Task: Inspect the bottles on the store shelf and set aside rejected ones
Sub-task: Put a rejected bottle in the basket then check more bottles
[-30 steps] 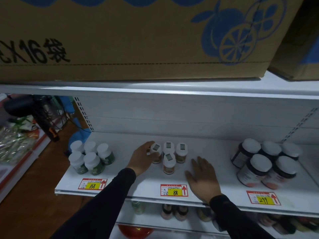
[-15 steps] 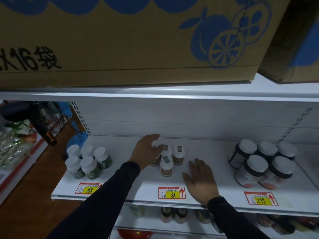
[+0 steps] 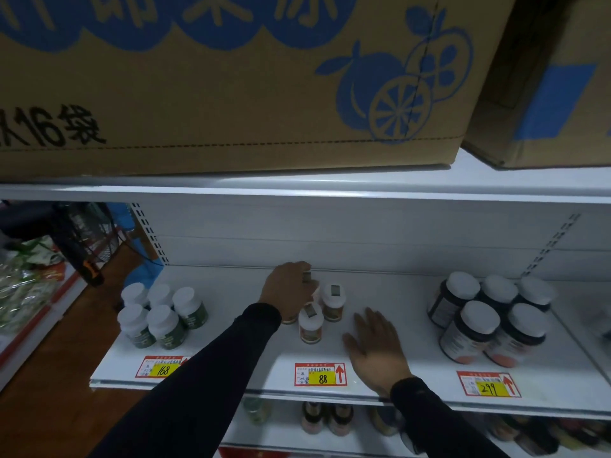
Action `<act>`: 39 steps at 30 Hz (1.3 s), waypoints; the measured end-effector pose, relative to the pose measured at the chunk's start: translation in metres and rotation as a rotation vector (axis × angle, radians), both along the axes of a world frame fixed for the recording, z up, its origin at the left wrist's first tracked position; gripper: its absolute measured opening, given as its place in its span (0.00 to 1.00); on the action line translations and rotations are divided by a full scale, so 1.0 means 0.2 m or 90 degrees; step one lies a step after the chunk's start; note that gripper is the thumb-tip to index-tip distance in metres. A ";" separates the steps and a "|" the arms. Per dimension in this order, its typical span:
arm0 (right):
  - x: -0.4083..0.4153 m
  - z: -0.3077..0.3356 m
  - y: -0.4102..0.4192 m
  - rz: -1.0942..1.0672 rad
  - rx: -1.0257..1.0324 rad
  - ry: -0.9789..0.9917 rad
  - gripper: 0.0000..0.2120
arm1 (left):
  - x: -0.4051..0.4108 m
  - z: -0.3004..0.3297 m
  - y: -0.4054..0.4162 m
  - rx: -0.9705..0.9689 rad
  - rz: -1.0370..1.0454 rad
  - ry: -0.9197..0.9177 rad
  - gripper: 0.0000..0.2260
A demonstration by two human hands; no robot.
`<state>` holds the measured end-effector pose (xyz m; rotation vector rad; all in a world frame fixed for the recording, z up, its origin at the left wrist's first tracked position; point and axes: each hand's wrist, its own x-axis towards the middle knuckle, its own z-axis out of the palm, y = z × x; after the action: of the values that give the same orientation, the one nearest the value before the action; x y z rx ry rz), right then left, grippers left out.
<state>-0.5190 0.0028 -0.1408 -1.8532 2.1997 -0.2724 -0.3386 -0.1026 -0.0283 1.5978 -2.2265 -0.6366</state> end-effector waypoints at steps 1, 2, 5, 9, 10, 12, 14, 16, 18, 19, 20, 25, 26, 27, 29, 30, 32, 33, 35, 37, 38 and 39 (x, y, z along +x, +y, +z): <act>0.00 0.02 0.00 -0.003 0.003 -0.024 0.32 | 0.01 0.03 0.01 -0.012 0.003 0.013 0.16; 0.01 0.04 0.01 -0.007 0.000 -0.058 0.30 | 0.02 0.07 0.01 -0.026 0.005 0.027 0.16; 0.03 0.14 0.03 -0.039 -0.052 -0.162 0.26 | 0.07 0.16 0.03 -0.055 0.029 0.086 0.17; 0.09 0.32 0.03 -0.060 -0.143 -0.276 0.20 | 0.14 0.23 0.09 -0.068 0.058 0.145 0.14; 0.11 0.36 0.03 -0.062 -0.165 -0.307 0.20 | 0.15 0.25 0.11 -0.070 0.061 0.156 0.12; 0.16 0.43 0.04 -0.070 -0.197 -0.406 0.18 | 0.17 0.27 0.15 -0.058 0.074 0.195 0.13; 0.22 0.48 0.06 -0.060 -0.189 -0.530 0.19 | 0.17 0.28 0.20 -0.014 0.082 0.252 0.15; 0.27 0.51 0.08 -0.023 -0.185 -0.607 0.26 | 0.17 0.30 0.24 0.020 0.082 0.305 0.20; 0.29 0.51 0.09 0.003 -0.190 -0.623 0.30 | 0.16 0.30 0.27 0.027 0.081 0.337 0.26; 0.30 0.53 0.10 0.015 -0.198 -0.629 0.28 | 0.16 0.31 0.29 0.029 0.081 0.346 0.27; 0.31 0.54 0.12 0.027 -0.207 -0.644 0.24 | 0.16 0.31 0.30 0.031 0.079 0.354 0.27; 0.32 0.60 0.17 0.065 -0.220 -0.702 0.13 | 0.16 0.34 0.36 0.103 0.074 0.455 0.20; 0.32 0.60 0.17 0.061 -0.217 -0.712 0.12 | 0.16 0.34 0.37 0.131 0.071 0.484 0.14; 0.31 0.60 0.17 0.051 -0.211 -0.729 0.11 | 0.17 0.34 0.37 0.158 0.068 0.511 0.09; 0.32 0.61 0.18 0.040 -0.201 -0.759 0.11 | 0.17 0.34 0.39 0.203 0.068 0.567 0.05; 0.32 0.61 0.18 0.042 -0.195 -0.765 0.12 | 0.17 0.33 0.39 0.214 0.074 0.597 0.05; 0.32 0.60 0.19 0.048 -0.194 -0.770 0.12 | 0.18 0.32 0.40 0.216 0.091 0.640 0.04; 0.32 0.61 0.19 0.048 -0.197 -0.772 0.12 | 0.17 0.32 0.40 0.211 0.099 0.653 0.04; 0.32 0.62 0.20 0.054 -0.204 -0.776 0.13 | 0.17 0.31 0.41 0.206 0.106 0.664 0.04; 0.32 0.62 0.20 0.052 -0.204 -0.777 0.14 | 0.16 0.31 0.41 0.215 0.096 0.667 0.04; 0.32 0.62 0.20 0.057 -0.201 -0.779 0.14 | 0.16 0.31 0.41 0.224 0.087 0.667 0.05; 0.32 0.62 0.20 0.060 -0.198 -0.782 0.14 | 0.16 0.31 0.41 0.234 0.078 0.665 0.07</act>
<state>-0.4548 0.0429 -0.0172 -1.2641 1.2233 -1.3491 -0.3067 -0.0198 0.0337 1.0890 -1.2664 -1.4748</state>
